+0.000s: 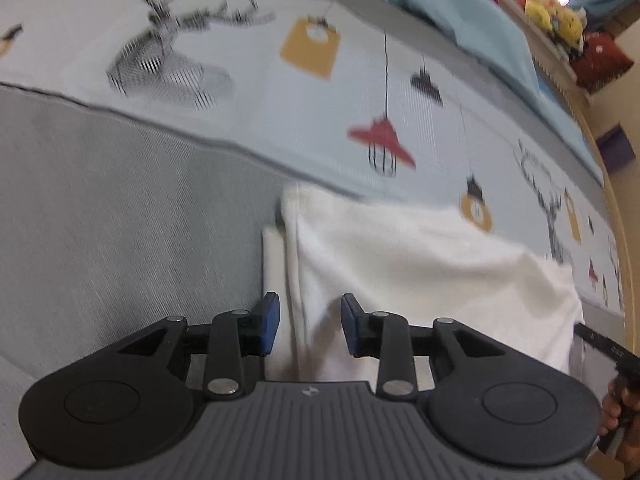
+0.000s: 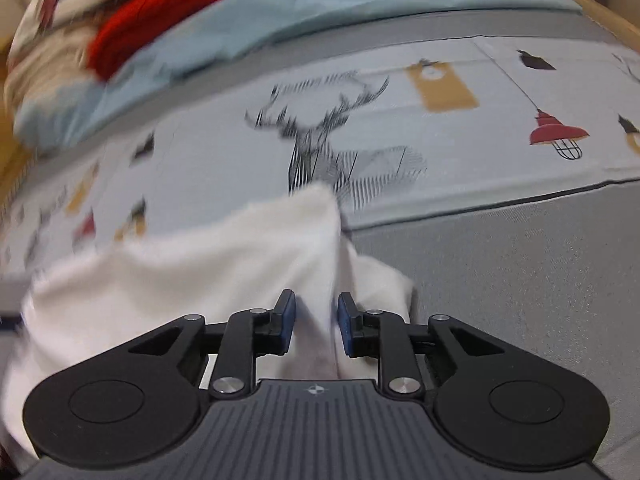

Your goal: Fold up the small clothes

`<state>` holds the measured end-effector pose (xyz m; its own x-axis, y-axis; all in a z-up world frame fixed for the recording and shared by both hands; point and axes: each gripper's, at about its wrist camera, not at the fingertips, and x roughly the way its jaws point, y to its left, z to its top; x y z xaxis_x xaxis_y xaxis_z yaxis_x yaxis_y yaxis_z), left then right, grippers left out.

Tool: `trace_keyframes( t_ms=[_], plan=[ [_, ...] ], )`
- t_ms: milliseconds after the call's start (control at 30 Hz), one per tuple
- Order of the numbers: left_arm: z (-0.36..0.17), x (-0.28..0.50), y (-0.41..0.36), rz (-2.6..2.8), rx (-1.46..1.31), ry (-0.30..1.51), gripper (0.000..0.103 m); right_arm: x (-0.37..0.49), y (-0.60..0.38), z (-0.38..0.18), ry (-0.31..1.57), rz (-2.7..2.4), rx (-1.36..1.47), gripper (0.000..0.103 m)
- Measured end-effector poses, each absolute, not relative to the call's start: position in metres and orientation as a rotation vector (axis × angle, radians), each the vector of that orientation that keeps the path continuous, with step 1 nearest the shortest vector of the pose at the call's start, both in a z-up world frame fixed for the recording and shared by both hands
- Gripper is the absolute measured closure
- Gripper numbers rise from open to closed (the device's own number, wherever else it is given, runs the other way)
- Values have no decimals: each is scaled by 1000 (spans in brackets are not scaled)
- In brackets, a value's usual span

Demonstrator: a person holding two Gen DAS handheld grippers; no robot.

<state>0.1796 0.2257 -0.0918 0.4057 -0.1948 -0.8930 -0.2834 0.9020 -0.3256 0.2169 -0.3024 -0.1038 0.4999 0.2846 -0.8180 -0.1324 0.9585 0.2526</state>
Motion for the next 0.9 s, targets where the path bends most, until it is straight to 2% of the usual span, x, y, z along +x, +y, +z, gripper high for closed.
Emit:
trace_keyframes(
  t_ms=[67, 100, 133, 233, 267, 567, 733, 800, 900],
  plan=[
    [-94, 179, 215, 56, -413, 1178, 67, 216, -302, -104, 1012, 246, 175, 81],
    [-93, 179, 209, 60, -377, 1175, 68, 215, -302, -102, 1007, 240, 185, 92],
    [-92, 180, 204, 60, -345, 1171, 69, 214, -304, -100, 994, 229, 186, 95],
    [-90, 180, 192, 59, -265, 1162, 95, 211, -312, -89, 963, 202, 218, 97],
    [-88, 181, 188, 57, -237, 1153, 97, 209, -315, -86, 959, 185, 216, 98],
    [-68, 172, 183, 36, -207, 1100, 96, 199, -330, -86, 1029, 76, 237, 97],
    [-47, 153, 180, -4, -195, 1067, 96, 181, -332, -60, 970, 110, 200, 94],
    [-42, 142, 176, -64, -189, 1071, 96, 172, -332, -55, 982, 174, 218, 85],
    [-55, 127, 157, -209, -99, 1159, 95, 159, -326, -63, 1088, 282, 212, 78]
  ],
)
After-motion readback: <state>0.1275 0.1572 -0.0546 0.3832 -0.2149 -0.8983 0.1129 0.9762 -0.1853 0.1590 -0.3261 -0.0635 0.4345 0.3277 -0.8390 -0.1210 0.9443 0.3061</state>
